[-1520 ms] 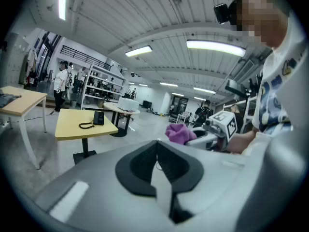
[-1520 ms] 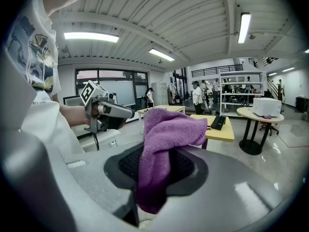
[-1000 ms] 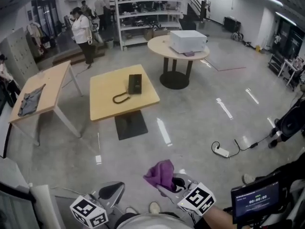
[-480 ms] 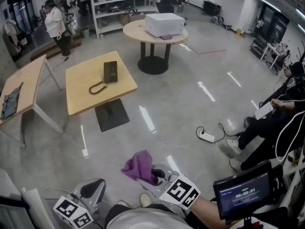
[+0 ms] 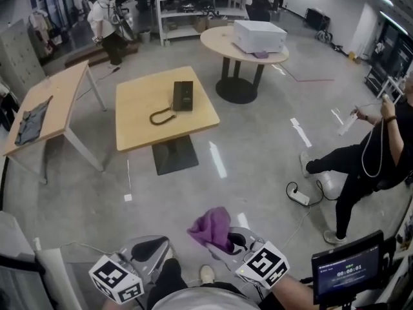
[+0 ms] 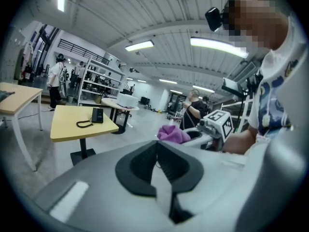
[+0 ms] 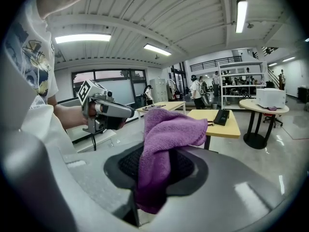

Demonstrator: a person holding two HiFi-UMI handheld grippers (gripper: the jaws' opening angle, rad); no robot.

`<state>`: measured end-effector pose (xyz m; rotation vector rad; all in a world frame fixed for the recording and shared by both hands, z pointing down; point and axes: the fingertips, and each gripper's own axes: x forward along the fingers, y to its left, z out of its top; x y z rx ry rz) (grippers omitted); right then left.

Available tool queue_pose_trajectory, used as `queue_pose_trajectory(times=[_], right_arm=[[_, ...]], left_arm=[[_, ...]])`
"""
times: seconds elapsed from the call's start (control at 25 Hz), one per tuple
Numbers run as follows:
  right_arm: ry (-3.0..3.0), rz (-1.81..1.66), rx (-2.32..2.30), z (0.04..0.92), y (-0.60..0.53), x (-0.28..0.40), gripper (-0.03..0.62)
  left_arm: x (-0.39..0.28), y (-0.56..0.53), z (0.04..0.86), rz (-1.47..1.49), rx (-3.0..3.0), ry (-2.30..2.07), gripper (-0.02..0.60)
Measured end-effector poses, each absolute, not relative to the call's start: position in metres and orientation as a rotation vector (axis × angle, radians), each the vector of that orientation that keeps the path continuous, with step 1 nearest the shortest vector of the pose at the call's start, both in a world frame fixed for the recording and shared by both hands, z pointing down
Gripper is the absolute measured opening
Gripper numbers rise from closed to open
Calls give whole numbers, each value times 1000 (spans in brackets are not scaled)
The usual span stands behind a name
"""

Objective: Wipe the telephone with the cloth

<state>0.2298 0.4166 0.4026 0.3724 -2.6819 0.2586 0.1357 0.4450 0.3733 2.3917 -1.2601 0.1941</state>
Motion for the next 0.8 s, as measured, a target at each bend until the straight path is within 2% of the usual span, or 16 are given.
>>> queue_pose_trajectory(times=[0.8], right_arm=[[-2637, 277, 542, 382, 311, 71, 114]], left_arm=[[-23, 345, 378, 187, 2431, -1109, 5]])
